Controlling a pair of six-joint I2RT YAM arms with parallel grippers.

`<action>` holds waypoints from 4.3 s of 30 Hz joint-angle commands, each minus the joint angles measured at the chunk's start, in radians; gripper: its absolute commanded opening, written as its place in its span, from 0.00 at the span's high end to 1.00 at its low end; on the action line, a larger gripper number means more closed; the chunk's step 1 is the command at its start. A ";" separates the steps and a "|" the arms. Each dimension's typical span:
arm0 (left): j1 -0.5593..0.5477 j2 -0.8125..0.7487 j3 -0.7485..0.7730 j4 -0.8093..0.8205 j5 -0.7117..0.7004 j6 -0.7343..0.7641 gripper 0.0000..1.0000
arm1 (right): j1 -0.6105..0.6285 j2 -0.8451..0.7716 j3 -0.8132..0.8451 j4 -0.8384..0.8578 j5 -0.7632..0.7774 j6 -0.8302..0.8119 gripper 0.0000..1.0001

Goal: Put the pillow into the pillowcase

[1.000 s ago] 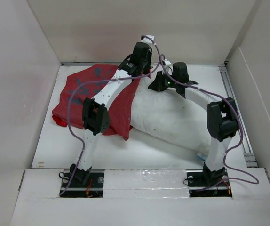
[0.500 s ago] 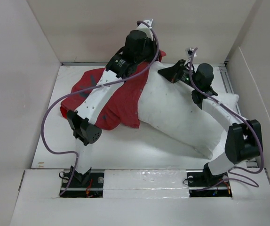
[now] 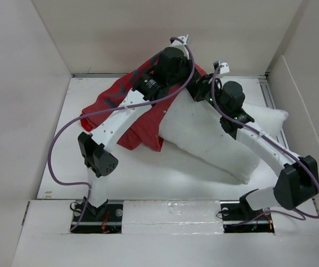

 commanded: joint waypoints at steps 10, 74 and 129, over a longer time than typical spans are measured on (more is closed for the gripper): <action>-0.052 0.020 -0.173 0.082 0.060 -0.086 1.00 | -0.014 0.265 -0.199 0.430 0.291 0.207 1.00; 0.015 -0.175 -0.529 0.104 -0.195 0.138 0.90 | 0.136 0.017 -0.196 -0.429 0.395 0.091 1.00; -0.043 -0.503 -0.791 0.158 -0.305 -0.002 0.59 | -0.068 0.108 -0.402 0.398 0.004 0.387 0.26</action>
